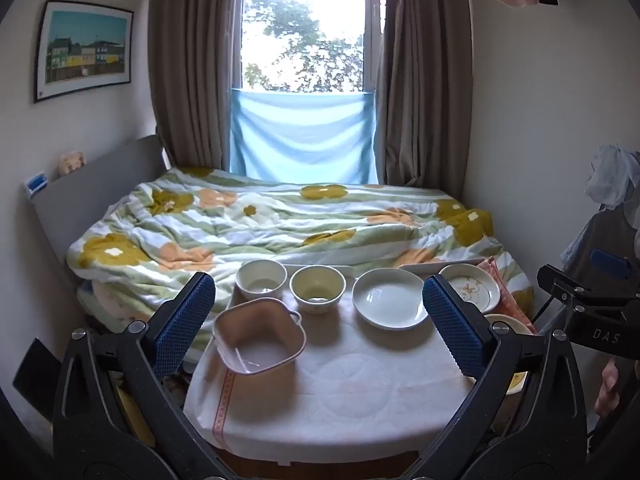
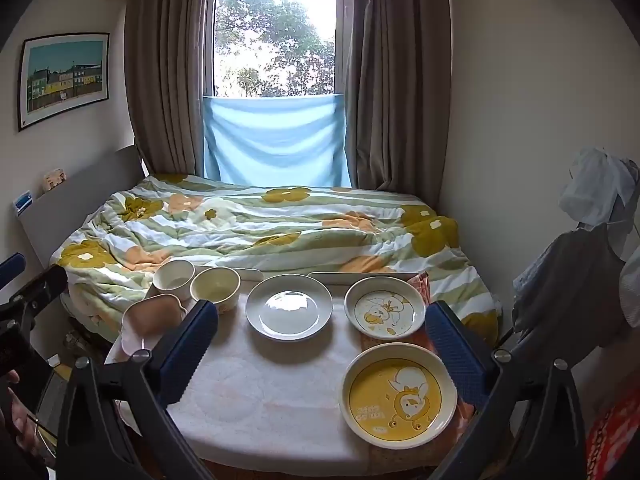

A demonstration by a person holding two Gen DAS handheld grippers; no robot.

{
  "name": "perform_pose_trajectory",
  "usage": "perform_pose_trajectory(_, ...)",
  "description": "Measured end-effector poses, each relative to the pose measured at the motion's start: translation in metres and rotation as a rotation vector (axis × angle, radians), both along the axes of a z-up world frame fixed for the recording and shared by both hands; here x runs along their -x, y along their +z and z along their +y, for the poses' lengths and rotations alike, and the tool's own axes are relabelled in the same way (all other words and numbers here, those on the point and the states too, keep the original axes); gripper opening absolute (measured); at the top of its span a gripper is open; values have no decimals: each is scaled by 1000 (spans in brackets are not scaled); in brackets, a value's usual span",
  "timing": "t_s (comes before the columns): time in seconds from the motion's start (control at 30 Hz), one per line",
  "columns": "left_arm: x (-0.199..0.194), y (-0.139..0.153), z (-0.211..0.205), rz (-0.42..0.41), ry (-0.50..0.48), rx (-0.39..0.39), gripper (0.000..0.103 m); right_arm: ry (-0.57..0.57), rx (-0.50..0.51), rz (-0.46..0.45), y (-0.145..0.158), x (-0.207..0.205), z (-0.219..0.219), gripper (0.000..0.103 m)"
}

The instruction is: Organize plates and bowls

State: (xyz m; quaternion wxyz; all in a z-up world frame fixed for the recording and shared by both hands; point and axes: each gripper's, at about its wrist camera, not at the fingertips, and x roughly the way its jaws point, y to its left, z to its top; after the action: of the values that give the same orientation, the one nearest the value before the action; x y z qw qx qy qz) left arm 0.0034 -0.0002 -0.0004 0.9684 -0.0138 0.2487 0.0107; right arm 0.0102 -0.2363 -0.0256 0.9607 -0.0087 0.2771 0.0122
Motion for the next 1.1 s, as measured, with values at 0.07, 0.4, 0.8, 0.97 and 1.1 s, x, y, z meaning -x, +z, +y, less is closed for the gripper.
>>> perform_pose_trajectory(0.07,-3,0,-11,-1,1,-40,103,6,-10,6,-2,-1,-2,103)
perform_pose_trajectory(0.4,4,4,-6,-25,-1,-10,103,-9,4,20,-3,-6,-3,103)
perform_pose_trajectory(0.8,5,0,-6,-10,-4,-12,103,-26,0,17,-8,1,-5,103)
perform_pose_trajectory(0.97,5,-1,-10,-9,-6,-17,103,-24,-1,20,-9,1,-5,103)
perform_pose_trajectory(1.1,6,-1,-10,-9,-6,-16,103,-17,4,26,-11,2,-4,103)
